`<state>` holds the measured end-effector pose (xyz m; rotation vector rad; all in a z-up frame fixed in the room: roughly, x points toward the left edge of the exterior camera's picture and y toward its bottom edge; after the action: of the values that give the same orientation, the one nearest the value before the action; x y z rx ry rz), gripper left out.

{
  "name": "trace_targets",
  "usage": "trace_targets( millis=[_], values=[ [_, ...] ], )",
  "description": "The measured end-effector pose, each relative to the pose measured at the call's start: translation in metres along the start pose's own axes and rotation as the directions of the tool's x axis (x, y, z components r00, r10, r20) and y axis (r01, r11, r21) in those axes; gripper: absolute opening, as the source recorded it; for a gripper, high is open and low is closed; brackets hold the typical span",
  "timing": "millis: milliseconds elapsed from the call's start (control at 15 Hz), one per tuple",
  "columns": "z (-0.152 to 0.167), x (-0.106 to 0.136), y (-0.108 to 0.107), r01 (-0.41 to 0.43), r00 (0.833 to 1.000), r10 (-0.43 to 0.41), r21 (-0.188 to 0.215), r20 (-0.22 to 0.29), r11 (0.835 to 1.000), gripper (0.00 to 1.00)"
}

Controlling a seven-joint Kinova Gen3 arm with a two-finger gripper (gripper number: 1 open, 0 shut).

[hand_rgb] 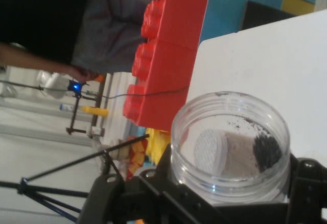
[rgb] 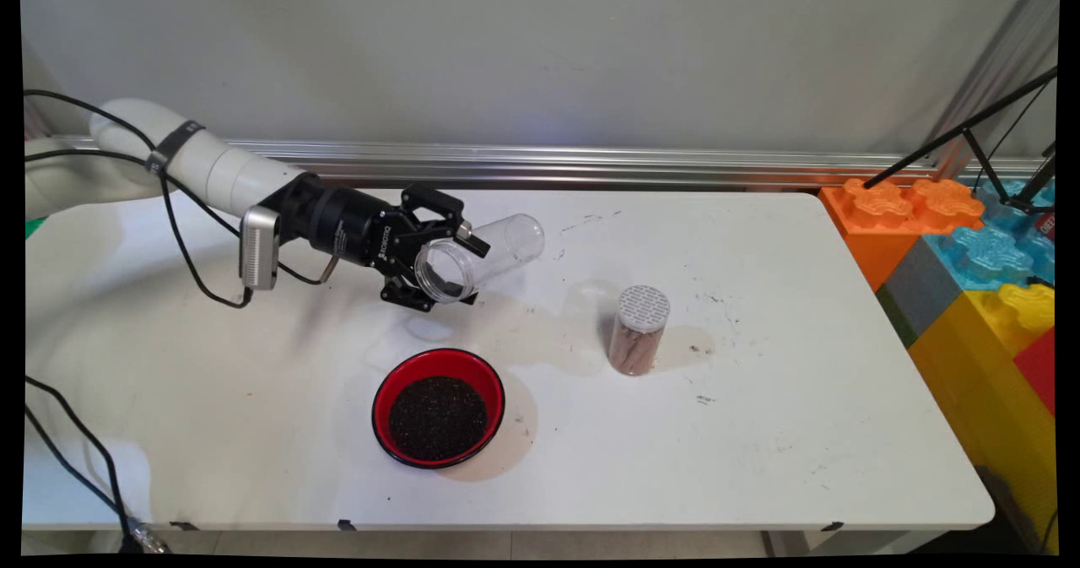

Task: Pour the black seasoning powder in the red bowl

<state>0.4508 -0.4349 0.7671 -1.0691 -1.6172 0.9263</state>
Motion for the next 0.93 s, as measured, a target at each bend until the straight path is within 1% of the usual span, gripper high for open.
trace_targets(
  millis=[200,400,533,733,933],
  values=[
    [-0.001,-0.003,-0.004,0.1,0.995,-0.1,0.002,0.01,0.995,0.0],
    [-0.002,-0.008,-0.009,0.199,0.98,-0.199,0.011,0.02,0.98,0.0],
    [-0.002,-0.01,-0.012,0.259,0.965,-0.26,0.019,0.024,0.966,0.0],
    [-0.004,-0.014,-0.017,0.344,0.938,-0.345,0.033,0.027,0.938,0.0],
    [-0.004,-0.017,-0.023,0.432,0.901,-0.433,0.051,0.019,0.901,0.0]
  ],
)
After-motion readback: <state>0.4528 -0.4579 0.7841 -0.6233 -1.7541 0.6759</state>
